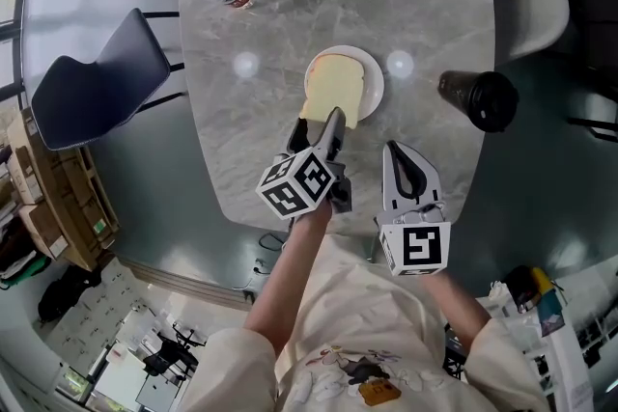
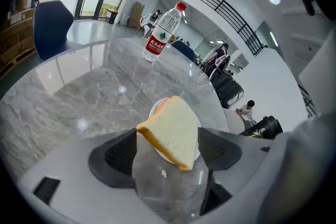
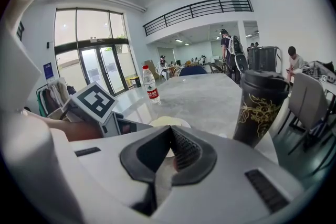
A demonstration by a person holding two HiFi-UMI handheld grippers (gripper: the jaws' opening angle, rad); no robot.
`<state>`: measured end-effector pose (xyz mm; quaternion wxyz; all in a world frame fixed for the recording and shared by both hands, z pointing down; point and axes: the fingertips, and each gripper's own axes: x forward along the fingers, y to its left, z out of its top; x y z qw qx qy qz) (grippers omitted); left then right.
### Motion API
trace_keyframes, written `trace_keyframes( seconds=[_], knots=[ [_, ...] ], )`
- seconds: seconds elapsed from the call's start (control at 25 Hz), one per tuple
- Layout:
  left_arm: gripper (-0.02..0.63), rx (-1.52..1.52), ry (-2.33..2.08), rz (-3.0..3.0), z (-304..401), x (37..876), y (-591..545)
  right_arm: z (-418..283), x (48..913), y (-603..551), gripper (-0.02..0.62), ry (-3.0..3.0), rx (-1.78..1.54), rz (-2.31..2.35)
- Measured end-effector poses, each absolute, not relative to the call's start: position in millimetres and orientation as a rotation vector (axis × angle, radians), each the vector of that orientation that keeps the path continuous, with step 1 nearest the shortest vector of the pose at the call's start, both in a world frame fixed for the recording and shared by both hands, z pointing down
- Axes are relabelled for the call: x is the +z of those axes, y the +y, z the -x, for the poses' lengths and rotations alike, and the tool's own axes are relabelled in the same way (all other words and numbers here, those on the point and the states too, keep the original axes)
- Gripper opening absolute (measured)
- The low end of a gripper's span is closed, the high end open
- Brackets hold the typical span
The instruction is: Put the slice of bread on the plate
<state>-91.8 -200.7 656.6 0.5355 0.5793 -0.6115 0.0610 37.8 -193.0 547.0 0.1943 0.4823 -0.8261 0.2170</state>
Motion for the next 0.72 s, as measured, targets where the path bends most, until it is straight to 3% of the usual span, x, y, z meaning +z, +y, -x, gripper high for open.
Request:
trace_keyframes(
  seconds=[0.72],
  knots=[
    [0.35, 0.261, -1.259, -1.4, 62.8, 668.1, -190.1, -39.9, 538.6, -186.4, 0.005, -2.32, 0.606, -1.376]
  ],
)
